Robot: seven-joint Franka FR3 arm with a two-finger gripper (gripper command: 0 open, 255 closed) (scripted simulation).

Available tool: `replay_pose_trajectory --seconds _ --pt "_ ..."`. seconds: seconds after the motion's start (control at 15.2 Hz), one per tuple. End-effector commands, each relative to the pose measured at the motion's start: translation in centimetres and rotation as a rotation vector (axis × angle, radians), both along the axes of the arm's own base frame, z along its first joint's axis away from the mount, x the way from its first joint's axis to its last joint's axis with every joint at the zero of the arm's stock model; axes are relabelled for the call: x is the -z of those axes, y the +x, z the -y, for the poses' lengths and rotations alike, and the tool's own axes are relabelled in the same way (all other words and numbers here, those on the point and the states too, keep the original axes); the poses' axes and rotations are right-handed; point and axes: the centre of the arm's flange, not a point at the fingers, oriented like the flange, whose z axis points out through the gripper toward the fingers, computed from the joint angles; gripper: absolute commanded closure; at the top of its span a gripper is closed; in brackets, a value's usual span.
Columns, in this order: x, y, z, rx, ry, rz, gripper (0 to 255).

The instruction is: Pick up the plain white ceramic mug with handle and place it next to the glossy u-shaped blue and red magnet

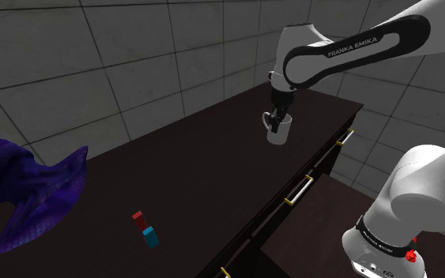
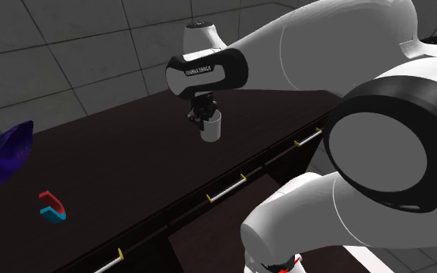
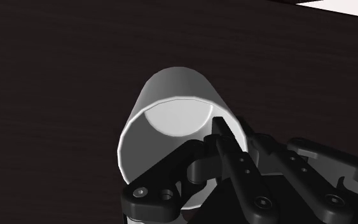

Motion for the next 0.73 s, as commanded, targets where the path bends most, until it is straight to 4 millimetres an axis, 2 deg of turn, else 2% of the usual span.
replay_pose_trajectory --seconds 0.0,0.66 --pt "-1.0 0.0 -0.1 0.000 0.000 -0.001 255" --pt "-6.3 0.0 -0.1 0.000 0.000 -0.001 255"
